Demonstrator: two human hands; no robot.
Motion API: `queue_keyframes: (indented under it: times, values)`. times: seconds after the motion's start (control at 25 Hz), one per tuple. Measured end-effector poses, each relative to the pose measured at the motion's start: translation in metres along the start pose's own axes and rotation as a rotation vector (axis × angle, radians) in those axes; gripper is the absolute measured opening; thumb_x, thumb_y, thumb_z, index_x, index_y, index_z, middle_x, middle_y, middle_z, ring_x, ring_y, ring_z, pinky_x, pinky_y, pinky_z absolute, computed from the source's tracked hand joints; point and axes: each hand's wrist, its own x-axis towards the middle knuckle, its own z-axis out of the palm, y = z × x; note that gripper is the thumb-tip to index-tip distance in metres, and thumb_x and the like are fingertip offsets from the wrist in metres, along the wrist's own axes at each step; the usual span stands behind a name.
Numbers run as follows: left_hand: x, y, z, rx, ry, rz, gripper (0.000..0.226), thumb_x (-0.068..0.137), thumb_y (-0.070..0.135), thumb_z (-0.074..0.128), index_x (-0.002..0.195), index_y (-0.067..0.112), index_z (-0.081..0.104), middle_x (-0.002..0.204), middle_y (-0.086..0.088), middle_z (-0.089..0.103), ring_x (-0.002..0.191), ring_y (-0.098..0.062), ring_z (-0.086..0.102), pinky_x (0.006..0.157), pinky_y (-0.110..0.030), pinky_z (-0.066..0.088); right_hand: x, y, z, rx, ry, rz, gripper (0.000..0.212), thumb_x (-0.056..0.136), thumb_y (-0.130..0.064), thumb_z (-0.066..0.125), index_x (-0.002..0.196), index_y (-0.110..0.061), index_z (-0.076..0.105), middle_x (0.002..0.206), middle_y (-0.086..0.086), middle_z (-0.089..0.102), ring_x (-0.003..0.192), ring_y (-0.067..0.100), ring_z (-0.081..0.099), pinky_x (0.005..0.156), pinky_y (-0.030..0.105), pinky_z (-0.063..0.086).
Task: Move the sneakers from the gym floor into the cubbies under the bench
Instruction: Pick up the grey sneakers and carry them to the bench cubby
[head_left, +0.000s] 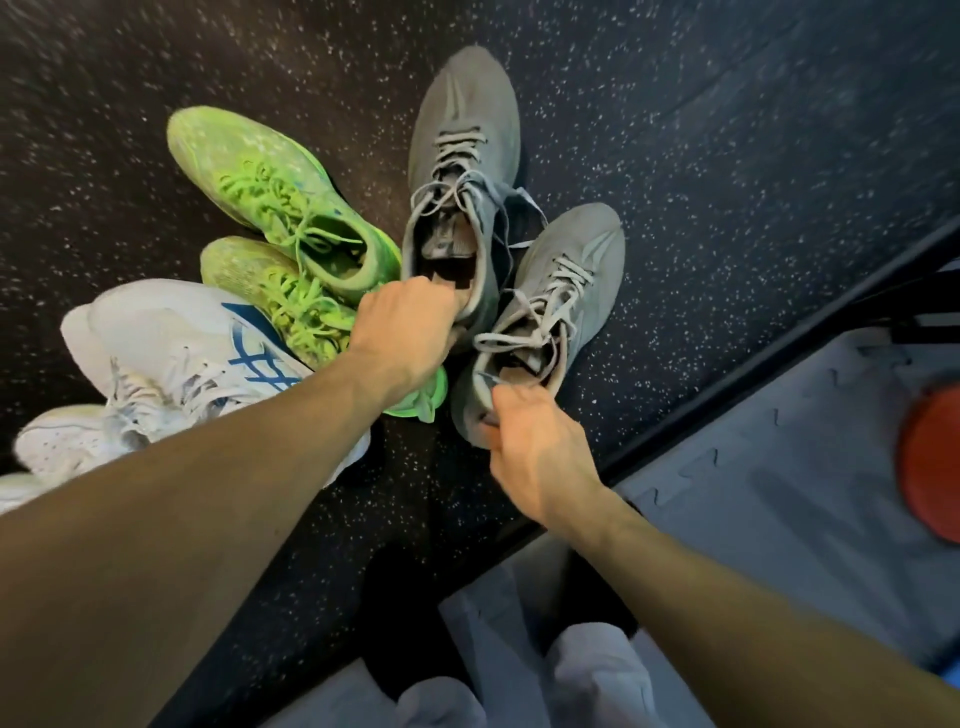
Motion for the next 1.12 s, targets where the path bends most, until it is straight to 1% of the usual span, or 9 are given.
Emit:
queue_keyframes:
  times: [0.12, 0.24, 0.32, 0.44, 0.52, 0.64, 0.84, 1.04, 1.12]
  values:
    - [-0.008, -0.001, -0.025, -0.032, 0.020, 0.034, 0.022, 0.091, 0.031, 0.055, 0.104, 0.014, 0.058, 0.097, -0.018, 0.061, 0.091, -0.041, 0.058, 0.069, -0.040, 0.042, 0.002, 0.008, -0.041, 0.059, 0.060, 0.025, 0.012, 0.088, -0.022, 0.055, 0.092, -0.020, 0.043, 0.099, -0.002, 0.046, 0.103, 0.018, 0.045, 0.080, 0.033, 0.041]
    - [-0.017, -0.006, -0.066, -0.047, 0.051, 0.034, 0.019, 0.090, 0.031, 0.056, 0.099, 0.015, 0.059, 0.090, -0.016, 0.061, 0.086, -0.039, 0.058, 0.064, -0.037, 0.039, 0.004, 0.004, -0.095, 0.056, 0.105, 0.015, 0.024, 0.085, -0.029, 0.062, 0.080, -0.023, 0.039, 0.090, -0.005, 0.046, 0.089, 0.018, 0.048, 0.073, 0.035, 0.044]
    - [-0.024, -0.012, -0.101, -0.043, 0.077, 0.032, 0.018, 0.089, 0.032, 0.057, 0.096, 0.016, 0.060, 0.087, -0.015, 0.062, 0.083, -0.039, 0.059, 0.063, -0.036, 0.040, 0.000, -0.006, -0.131, 0.044, 0.157, -0.025, 0.026, 0.084, -0.028, 0.064, 0.079, -0.022, 0.040, 0.087, -0.006, 0.045, 0.087, 0.018, 0.047, 0.073, 0.036, 0.045]
    - [-0.041, -0.023, -0.164, -0.042, 0.136, 0.027, 0.016, 0.088, 0.033, 0.058, 0.092, 0.017, 0.058, 0.086, -0.013, 0.063, 0.082, -0.038, 0.059, 0.059, -0.034, 0.035, -0.010, -0.030, -0.184, -0.006, 0.243, -0.119, 0.018, 0.085, -0.024, 0.063, 0.084, -0.019, 0.047, 0.088, -0.008, 0.045, 0.092, 0.016, 0.045, 0.074, 0.035, 0.042]
    - [-0.056, -0.031, -0.221, -0.032, 0.200, 0.017, 0.017, 0.089, 0.034, 0.058, 0.087, 0.017, 0.055, 0.084, -0.011, 0.063, 0.082, -0.038, 0.058, 0.057, -0.033, 0.033, -0.020, -0.055, -0.228, -0.020, 0.284, -0.186, 0.014, 0.085, -0.022, 0.063, 0.086, -0.017, 0.049, 0.090, -0.007, 0.047, 0.094, 0.017, 0.044, 0.075, 0.035, 0.043]
    - [-0.085, -0.044, -0.321, -0.022, 0.335, 0.000, 0.019, 0.087, 0.035, 0.058, 0.082, 0.017, 0.053, 0.083, -0.011, 0.062, 0.083, -0.039, 0.058, 0.059, -0.036, 0.036, -0.045, -0.106, -0.307, -0.032, 0.373, -0.282, 0.011, 0.086, -0.020, 0.062, 0.088, -0.015, 0.052, 0.093, -0.004, 0.051, 0.092, 0.016, 0.043, 0.075, 0.038, 0.046]
    - [-0.155, -0.051, -0.501, 0.036, 0.516, -0.016, 0.020, 0.087, 0.036, 0.058, 0.087, 0.015, 0.057, 0.087, -0.011, 0.061, 0.086, -0.036, 0.058, 0.063, -0.037, 0.038, -0.103, -0.195, -0.448, -0.082, 0.555, -0.408, 0.012, 0.084, -0.017, 0.063, 0.087, -0.014, 0.052, 0.092, -0.004, 0.052, 0.092, 0.018, 0.045, 0.071, 0.041, 0.047]
    - [-0.255, -0.058, -0.679, 0.086, 0.807, 0.060, 0.023, 0.078, 0.029, 0.070, 0.070, 0.017, 0.053, 0.066, -0.010, 0.059, 0.064, -0.037, 0.059, 0.051, -0.037, 0.042, -0.192, -0.290, -0.599, -0.170, 0.784, -0.563, 0.017, 0.078, -0.012, 0.069, 0.087, -0.014, 0.055, 0.090, -0.002, 0.055, 0.091, 0.022, 0.049, 0.062, 0.044, 0.050]
    - [-0.295, -0.056, -0.738, 0.127, 0.866, 0.058, 0.022, 0.078, 0.030, 0.069, 0.069, 0.019, 0.052, 0.067, -0.011, 0.060, 0.065, -0.037, 0.059, 0.053, -0.038, 0.047, -0.228, -0.325, -0.648, -0.216, 0.868, -0.615, 0.020, 0.075, -0.006, 0.070, 0.086, -0.014, 0.056, 0.088, -0.001, 0.055, 0.088, 0.023, 0.050, 0.059, 0.042, 0.051]
